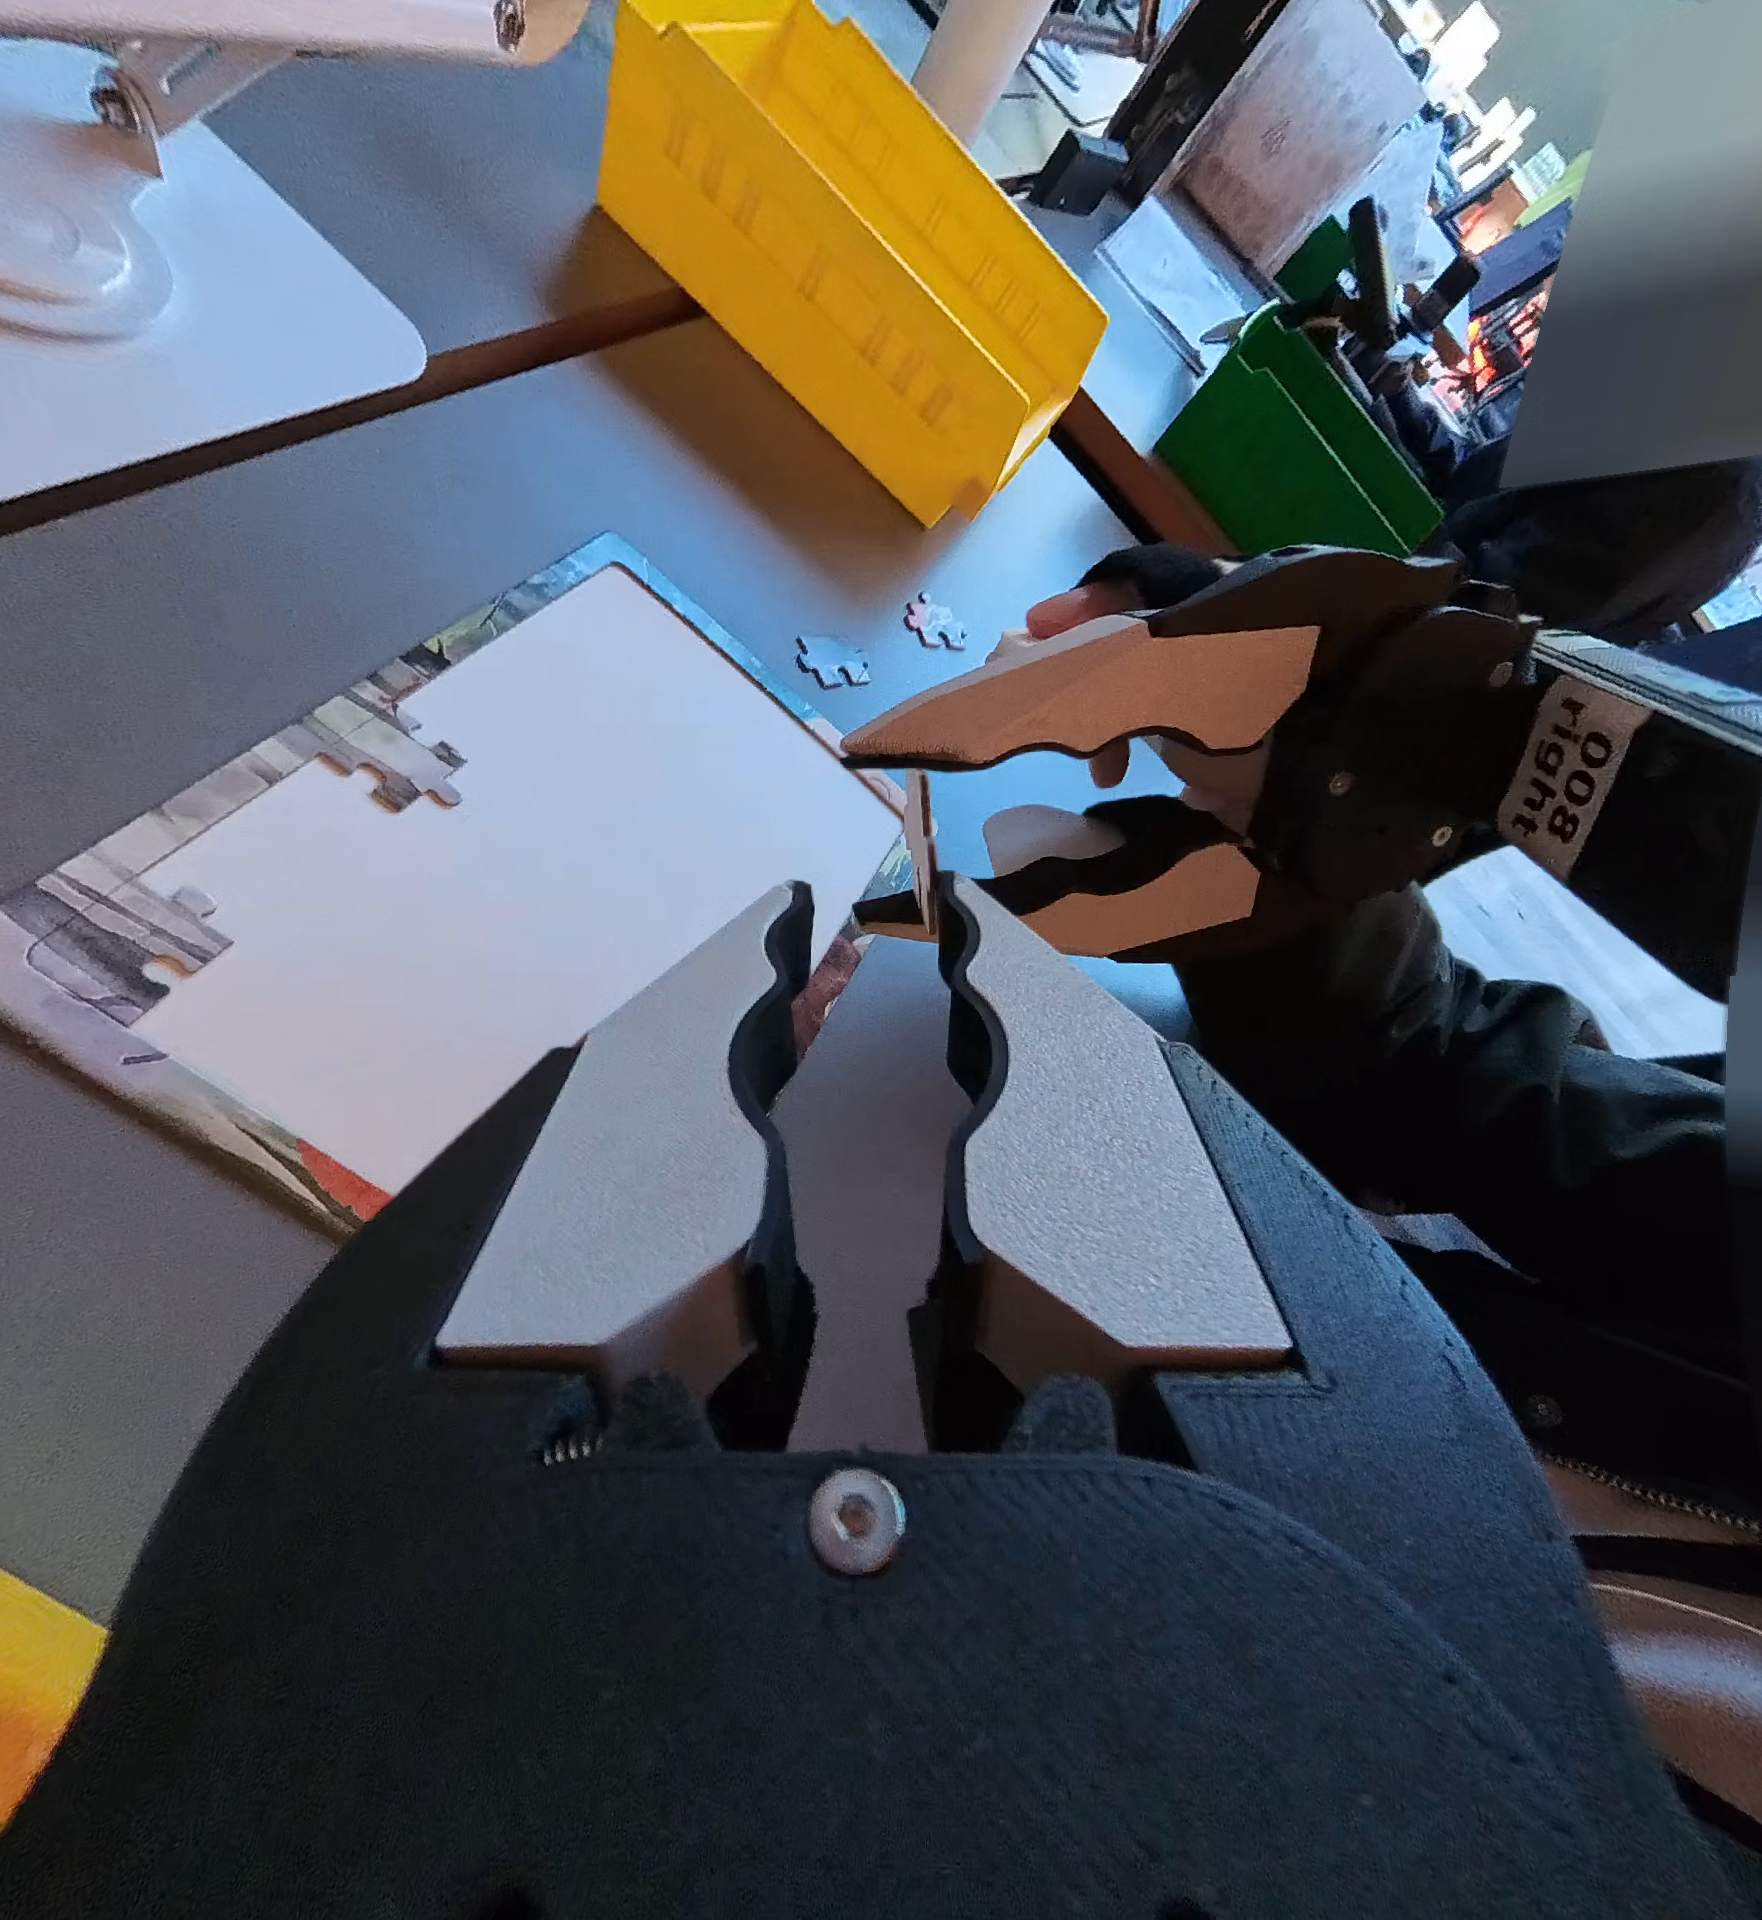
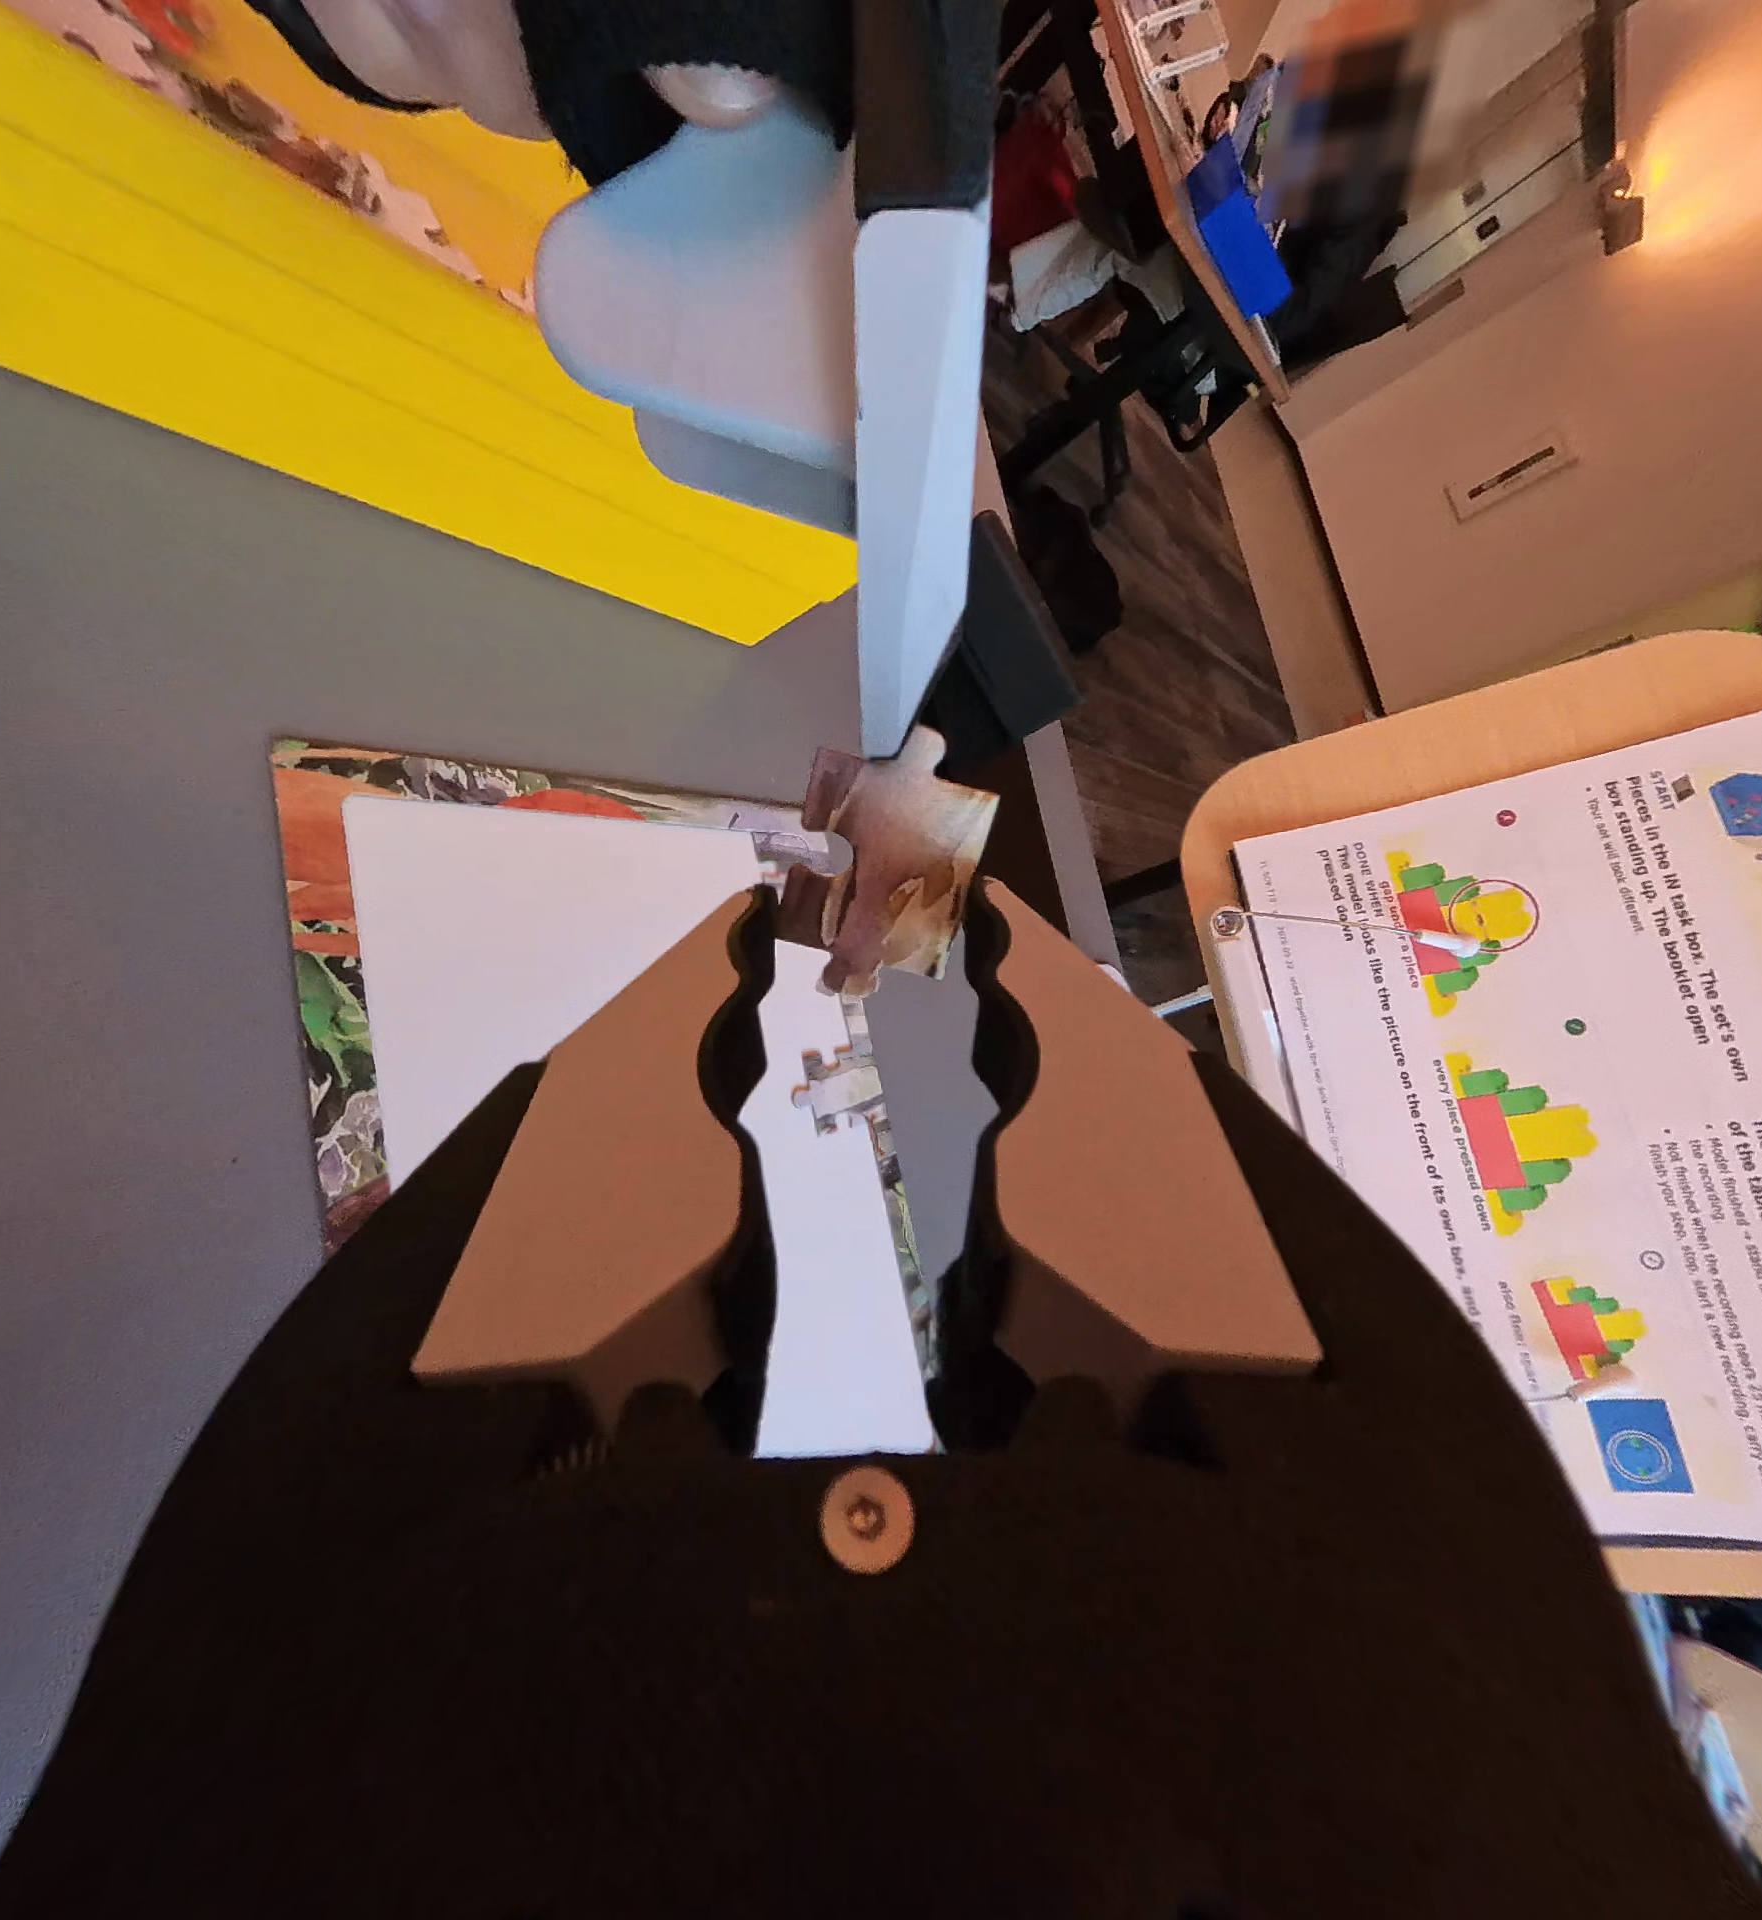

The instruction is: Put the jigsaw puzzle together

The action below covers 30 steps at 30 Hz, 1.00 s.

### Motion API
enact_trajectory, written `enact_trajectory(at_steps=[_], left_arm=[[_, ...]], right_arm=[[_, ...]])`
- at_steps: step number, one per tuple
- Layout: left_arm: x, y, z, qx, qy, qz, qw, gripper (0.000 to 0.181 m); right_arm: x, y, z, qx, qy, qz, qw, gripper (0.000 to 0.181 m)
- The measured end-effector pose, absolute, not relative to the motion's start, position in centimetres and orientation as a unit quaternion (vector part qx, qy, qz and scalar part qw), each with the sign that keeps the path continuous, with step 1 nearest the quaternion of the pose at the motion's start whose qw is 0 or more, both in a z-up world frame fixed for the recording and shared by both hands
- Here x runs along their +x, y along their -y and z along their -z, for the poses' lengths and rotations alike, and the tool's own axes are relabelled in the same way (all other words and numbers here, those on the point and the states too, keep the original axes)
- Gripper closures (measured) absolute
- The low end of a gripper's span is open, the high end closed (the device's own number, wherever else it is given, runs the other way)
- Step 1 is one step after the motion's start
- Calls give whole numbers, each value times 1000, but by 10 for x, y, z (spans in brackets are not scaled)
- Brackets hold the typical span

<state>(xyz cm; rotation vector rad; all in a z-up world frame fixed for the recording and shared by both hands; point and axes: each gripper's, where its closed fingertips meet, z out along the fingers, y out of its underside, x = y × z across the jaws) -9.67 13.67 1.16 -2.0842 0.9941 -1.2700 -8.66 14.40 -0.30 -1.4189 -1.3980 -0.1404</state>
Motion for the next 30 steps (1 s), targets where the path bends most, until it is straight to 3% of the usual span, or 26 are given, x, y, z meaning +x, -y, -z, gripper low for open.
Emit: enact_trajectory(at_steps=[6,18,30], left_arm=[[-95,-131,-5,-764,-360,492,211,181],[-97,-129,-7,-751,-343,536,175,181],[-109,-149,-33,-732,-291,569,236,181]], right_arm=[[-91,-143,10,-597,598,56,533,145],[-95,-139,7,-599,590,5,542,145],[-81,-152,-24,-609,484,-89,622,141]])
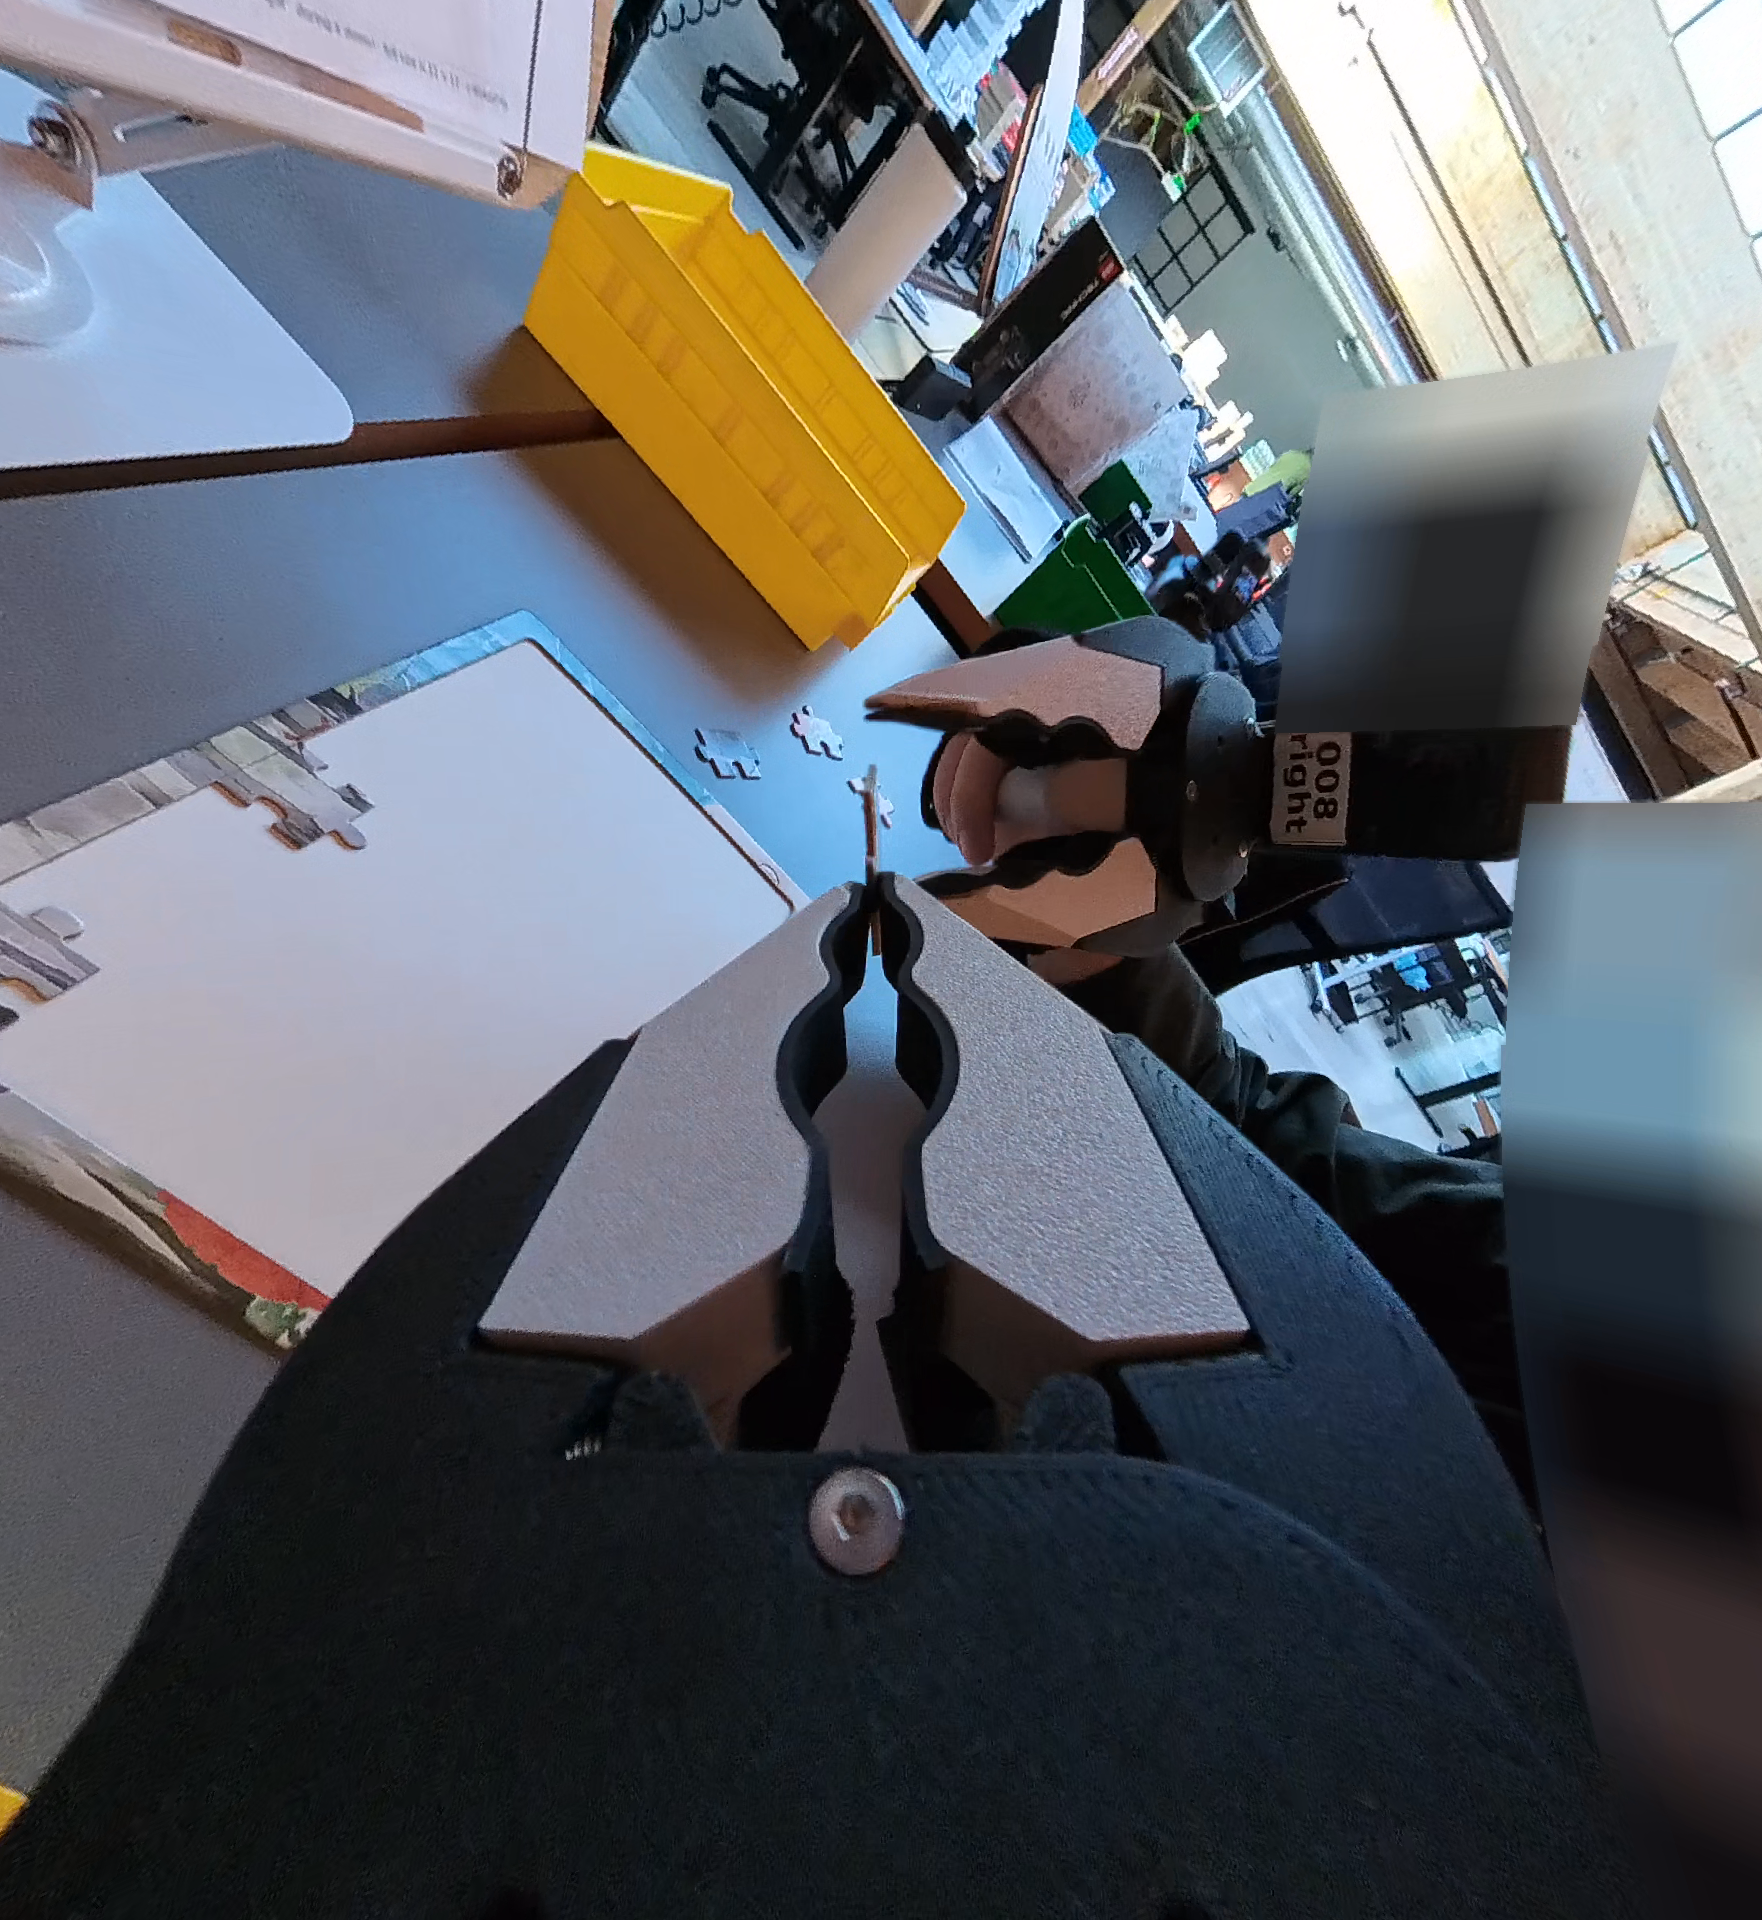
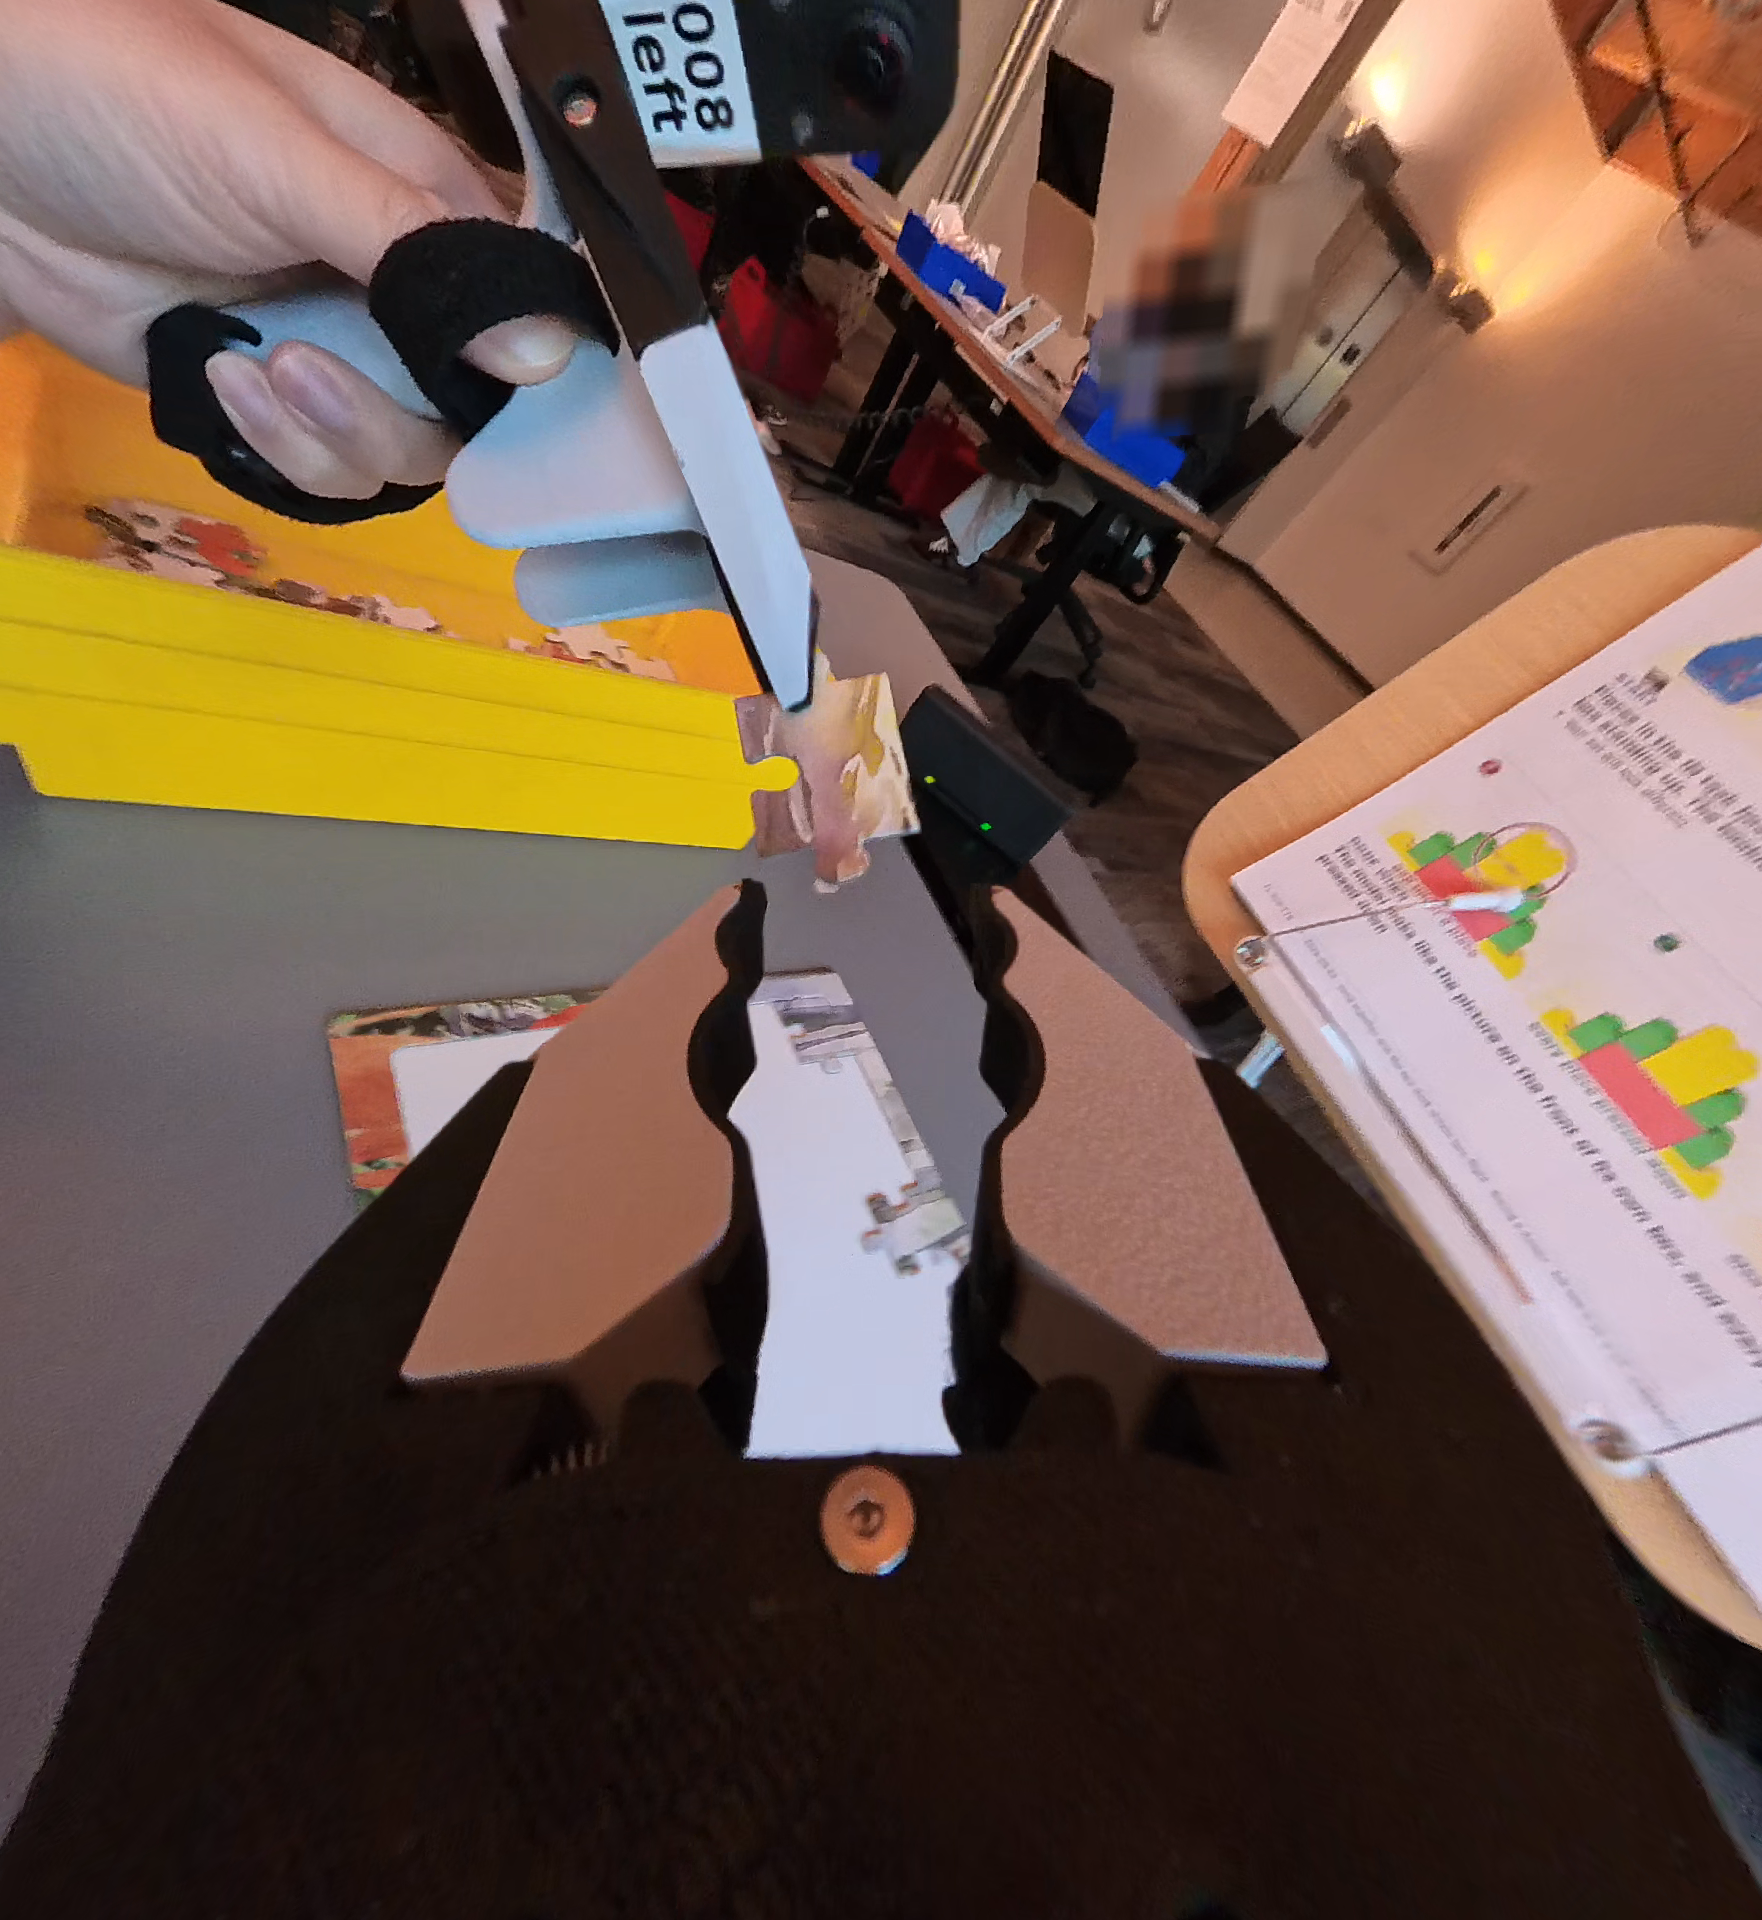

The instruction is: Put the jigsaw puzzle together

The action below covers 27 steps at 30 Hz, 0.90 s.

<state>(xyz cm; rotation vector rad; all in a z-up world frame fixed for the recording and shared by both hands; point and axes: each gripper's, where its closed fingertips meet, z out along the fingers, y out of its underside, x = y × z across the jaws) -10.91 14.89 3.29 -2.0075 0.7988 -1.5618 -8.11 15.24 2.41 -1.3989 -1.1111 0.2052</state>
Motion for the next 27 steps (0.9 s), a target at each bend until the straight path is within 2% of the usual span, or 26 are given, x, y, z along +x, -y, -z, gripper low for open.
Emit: enact_trajectory(at_steps=[6,15,24,27], left_arm=[[-109,-152,-37,-731,-284,566,254,181],[-101,-150,-43,-722,-286,565,277,181],[-99,-146,-38,-723,-287,575,251,181],[-103,-146,-30,-735,-294,565,232,167]], right_arm=[[-92,-148,-32,-637,437,-156,615,143],[-87,-155,-36,-659,406,-123,621,157],[-83,-152,-33,-651,438,-117,609,157],[-82,-149,-29,-638,467,-112,602,157]])
